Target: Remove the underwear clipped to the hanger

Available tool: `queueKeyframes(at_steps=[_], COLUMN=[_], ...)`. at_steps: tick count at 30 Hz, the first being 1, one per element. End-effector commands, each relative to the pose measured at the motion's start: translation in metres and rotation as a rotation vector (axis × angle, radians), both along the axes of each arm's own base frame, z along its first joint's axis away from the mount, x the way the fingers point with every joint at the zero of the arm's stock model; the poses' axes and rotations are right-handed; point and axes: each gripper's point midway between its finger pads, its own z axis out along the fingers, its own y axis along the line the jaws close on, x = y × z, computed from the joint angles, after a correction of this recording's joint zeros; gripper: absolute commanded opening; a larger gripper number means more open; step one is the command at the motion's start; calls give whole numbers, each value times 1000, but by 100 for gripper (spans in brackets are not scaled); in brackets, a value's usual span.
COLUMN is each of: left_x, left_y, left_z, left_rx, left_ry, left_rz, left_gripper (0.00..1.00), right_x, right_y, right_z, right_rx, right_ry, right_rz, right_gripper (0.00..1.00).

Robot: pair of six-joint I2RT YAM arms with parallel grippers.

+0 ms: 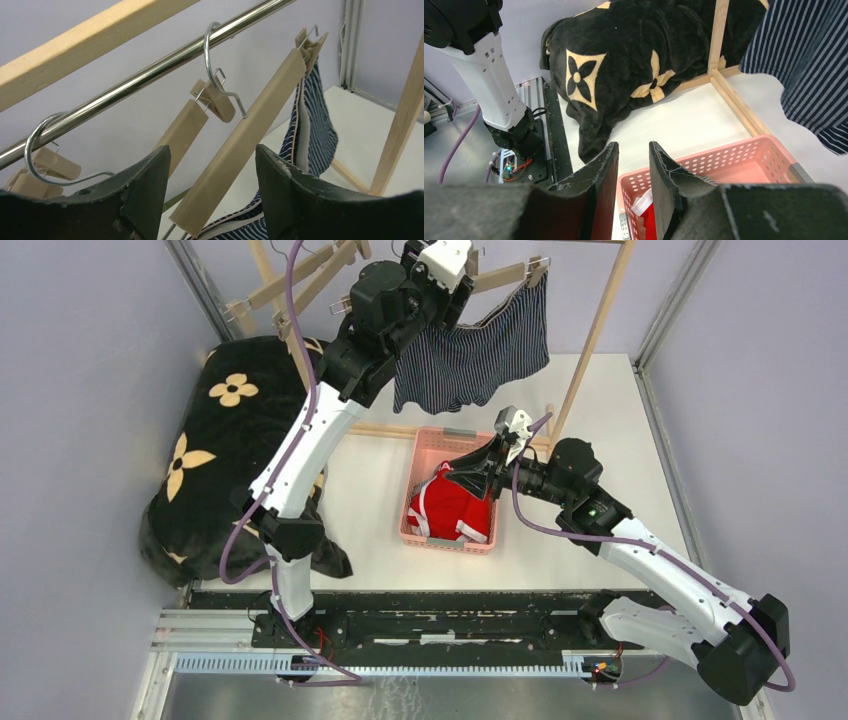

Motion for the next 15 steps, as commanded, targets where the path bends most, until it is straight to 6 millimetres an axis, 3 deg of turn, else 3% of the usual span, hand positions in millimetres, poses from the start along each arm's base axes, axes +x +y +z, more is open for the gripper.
queueKeyframes(at_steps=[1,8,15], left_x=[8,16,22], left_y=[19,26,15], left_z=[23,21,3], left_rx=[-16,-9,21], left_ry=[-100,-111,-79], left_rz=[97,157,125], left_gripper=[71,73,72], right_x=[-4,-4,-3], right_y=[-2,0,0], right_z=[17,15,15], right_rx=[28,24,25], right_ry=[-59,-56,-57], right_rz=[4,7,4], right_gripper=[37,37,37])
